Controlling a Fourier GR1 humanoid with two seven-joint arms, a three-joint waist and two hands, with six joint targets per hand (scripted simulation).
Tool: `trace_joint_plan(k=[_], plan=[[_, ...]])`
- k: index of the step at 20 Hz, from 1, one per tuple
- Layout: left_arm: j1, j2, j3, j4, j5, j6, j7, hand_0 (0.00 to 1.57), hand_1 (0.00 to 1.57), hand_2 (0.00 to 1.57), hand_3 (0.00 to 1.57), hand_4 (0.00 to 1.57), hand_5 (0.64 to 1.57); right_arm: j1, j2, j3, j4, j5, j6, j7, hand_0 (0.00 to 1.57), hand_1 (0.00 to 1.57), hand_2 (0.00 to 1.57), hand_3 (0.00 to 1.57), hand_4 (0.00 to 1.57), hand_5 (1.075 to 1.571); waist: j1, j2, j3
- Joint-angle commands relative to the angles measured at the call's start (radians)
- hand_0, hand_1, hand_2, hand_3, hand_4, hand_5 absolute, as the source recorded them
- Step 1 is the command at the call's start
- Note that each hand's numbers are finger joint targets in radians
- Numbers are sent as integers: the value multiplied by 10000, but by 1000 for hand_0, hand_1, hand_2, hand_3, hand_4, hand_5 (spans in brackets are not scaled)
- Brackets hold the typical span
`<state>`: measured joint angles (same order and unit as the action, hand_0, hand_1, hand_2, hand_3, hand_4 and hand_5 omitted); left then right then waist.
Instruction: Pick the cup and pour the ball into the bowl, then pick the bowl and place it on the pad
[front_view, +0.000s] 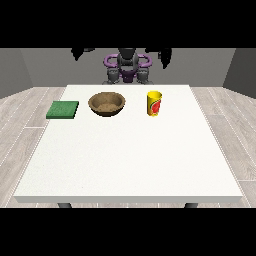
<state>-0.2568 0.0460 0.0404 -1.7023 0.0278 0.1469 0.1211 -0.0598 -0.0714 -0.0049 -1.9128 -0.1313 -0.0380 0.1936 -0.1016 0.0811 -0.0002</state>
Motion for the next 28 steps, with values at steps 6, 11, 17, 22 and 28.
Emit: trace_joint_plan(k=[6, 11, 17, 22, 28], plan=[[-436, 304, 802, 2786, -12, -526, -3543, 0, 0, 0, 0, 407, 1484, -764, -726, -1155, 887, -775, 1023, -1470, 0, 0, 0, 0, 678, 1547, -259, 1775, -1], [-658, 617, 1048, 4765, 108, -1150, -4483, 0, 0, 0, 0, 41, 1457, -705, -951, -1724, 1502, -1132, 1207, -1456, 0, 0, 0, 0, 671, 1560, -176, 1344, 0], [-1372, 519, 1156, 6616, -119, -918, -5383, 0, 0, 0, 0, 138, 1433, -897, -1300, -2239, 2745, -1366, 1838, -2210, 0, 0, 0, 0, 670, 1560, -136, 1296, 1], [-1933, 586, 1629, 8199, 60, -930, -6634, 0, 0, 0, 0, 189, 1423, -572, -1160, -1975, 2680, -1207, 2134, -2662, 0, 0, 0, 0, 671, 1563, -558, 1625, -3], [-2790, 1050, 2253, 9894, 462, -1213, -7118, 0, 0, 0, 0, 887, 1555, -1283, -1651, -2431, 2458, -1793, 2185, -1920, 0, 0, 0, 0, 674, 1566, -697, 1869, -6]])
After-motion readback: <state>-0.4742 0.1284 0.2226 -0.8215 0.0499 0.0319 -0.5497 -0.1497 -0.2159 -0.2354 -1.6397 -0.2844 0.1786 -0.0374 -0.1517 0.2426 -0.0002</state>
